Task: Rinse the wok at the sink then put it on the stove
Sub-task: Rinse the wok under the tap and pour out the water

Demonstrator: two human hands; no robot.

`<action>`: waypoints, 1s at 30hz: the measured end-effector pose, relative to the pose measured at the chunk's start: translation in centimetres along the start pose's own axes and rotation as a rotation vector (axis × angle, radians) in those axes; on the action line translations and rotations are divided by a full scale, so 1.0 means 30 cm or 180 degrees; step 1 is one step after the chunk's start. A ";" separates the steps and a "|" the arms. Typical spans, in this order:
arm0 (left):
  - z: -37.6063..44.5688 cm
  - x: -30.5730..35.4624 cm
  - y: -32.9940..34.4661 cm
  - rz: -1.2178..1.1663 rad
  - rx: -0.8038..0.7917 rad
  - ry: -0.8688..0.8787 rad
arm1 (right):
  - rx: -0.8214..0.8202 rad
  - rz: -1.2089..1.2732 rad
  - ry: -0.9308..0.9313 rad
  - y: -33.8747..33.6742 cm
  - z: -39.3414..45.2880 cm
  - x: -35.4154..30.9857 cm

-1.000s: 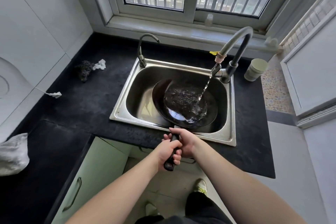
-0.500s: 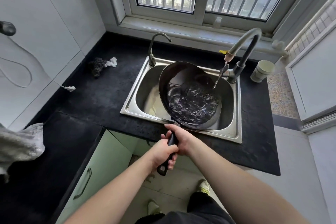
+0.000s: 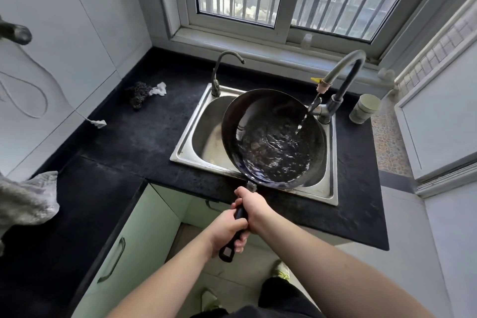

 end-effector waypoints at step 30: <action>0.043 0.247 0.021 -0.0376 0.0193 -0.0557 | -0.0442 -0.0375 0.0390 0.083 -0.010 -0.185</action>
Point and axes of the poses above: each hand's wrist, its own z-axis towards the middle knuckle, its own y-axis out of the palm, x = y × z, the point moved 6 cm from there along z, towards the middle knuckle, and after that the axes turned 14 degrees about x, right-handed, at the moved point
